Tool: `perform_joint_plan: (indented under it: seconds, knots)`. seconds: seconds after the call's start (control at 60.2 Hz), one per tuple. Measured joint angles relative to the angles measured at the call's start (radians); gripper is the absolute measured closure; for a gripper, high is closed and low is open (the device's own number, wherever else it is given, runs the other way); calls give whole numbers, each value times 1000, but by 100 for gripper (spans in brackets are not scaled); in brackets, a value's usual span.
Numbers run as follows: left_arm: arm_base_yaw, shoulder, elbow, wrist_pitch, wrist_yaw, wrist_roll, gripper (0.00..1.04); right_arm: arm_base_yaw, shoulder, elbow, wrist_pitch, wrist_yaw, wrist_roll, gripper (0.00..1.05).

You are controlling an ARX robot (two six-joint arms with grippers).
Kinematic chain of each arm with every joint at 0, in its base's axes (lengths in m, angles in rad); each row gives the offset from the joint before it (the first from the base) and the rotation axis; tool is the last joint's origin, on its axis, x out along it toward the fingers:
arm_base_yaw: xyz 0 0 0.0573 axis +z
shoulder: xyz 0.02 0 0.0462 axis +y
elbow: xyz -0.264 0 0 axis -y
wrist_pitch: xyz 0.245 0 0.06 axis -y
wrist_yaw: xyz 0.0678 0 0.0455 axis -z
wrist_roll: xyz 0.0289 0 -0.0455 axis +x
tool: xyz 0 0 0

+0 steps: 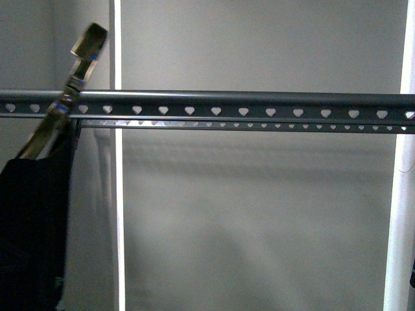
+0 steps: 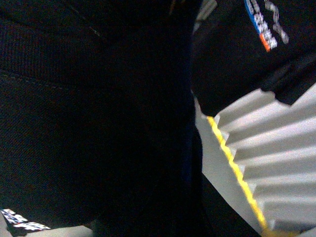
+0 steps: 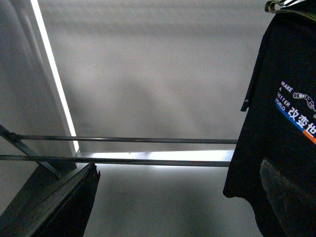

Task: Hang clothes on hanger

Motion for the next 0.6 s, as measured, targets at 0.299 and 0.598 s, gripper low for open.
perform_joint_plan:
  seconds: [0.299,0.598]
  knots:
    - [-69,217,309,-96,-34,1010,100,0,0,0,0,0,0,7]
    - [-172,438,537,-8,-31,1629,100,0,0,0,0,0,0,7]
